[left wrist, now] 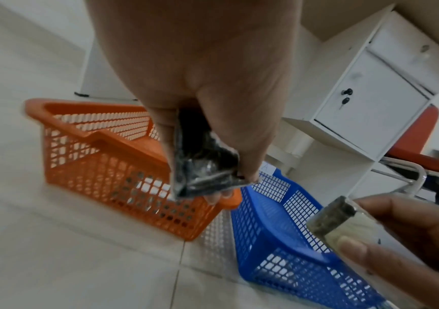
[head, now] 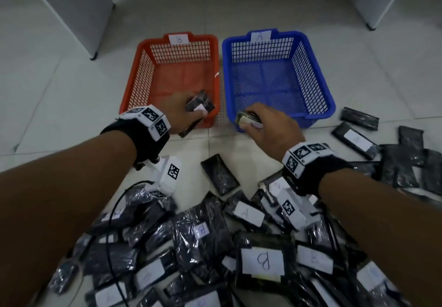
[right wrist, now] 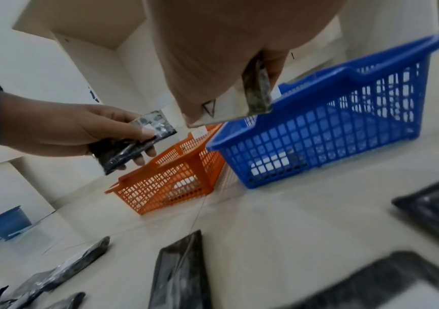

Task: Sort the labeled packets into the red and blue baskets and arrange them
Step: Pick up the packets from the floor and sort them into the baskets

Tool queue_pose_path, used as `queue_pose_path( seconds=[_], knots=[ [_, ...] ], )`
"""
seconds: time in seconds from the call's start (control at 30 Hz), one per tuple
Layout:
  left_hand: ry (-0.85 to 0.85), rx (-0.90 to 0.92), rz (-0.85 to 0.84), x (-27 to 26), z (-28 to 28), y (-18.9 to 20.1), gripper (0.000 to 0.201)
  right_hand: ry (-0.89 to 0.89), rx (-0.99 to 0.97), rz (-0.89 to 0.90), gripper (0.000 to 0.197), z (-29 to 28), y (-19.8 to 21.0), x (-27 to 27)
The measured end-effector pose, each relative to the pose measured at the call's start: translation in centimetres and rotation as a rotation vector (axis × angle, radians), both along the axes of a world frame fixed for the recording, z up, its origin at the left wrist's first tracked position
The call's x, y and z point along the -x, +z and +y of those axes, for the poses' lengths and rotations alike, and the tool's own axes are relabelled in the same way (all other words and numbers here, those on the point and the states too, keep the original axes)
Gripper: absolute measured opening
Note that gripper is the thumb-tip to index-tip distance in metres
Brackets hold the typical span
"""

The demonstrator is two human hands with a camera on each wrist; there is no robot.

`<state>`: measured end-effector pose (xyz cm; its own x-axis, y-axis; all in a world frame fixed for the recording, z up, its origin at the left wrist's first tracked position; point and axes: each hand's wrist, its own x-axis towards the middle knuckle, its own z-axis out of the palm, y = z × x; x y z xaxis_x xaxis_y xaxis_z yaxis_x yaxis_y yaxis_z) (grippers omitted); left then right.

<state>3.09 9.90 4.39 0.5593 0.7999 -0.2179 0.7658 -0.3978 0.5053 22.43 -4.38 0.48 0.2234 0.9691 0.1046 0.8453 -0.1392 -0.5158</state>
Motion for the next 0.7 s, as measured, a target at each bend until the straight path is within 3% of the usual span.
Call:
queue_pose_path(
  seconds=[0.07,0.13,0.37,0.53,0.7],
  knots=[
    [-0.046,-0.135,0.029,-1.3,1.5,0.8,0.018,0.024,0.002,-0.054,0.028,1.3,1.0,-1.2],
    [-0.091,-0.214,0.066,-2.2,3.4,1.0,0.017,0.035,0.047,-0.092,0.026,3.2,1.8,-2.0],
    [-0.083,-0.275,0.235,-3.2,9.0,-1.0,0.013,0.012,0.305,-0.14,0.02,9.1,1.6,-3.6],
    [-0.105,-0.24,0.301,-4.0,13.5,-3.6,0.032,0.109,0.609,-0.066,0.029,11.7,-0.9,-4.2],
    [-0.099,-0.215,0.319,-4.5,14.9,-7.0,0.044,0.067,0.594,-0.049,0.032,11.6,-3.1,-3.9]
  ],
)
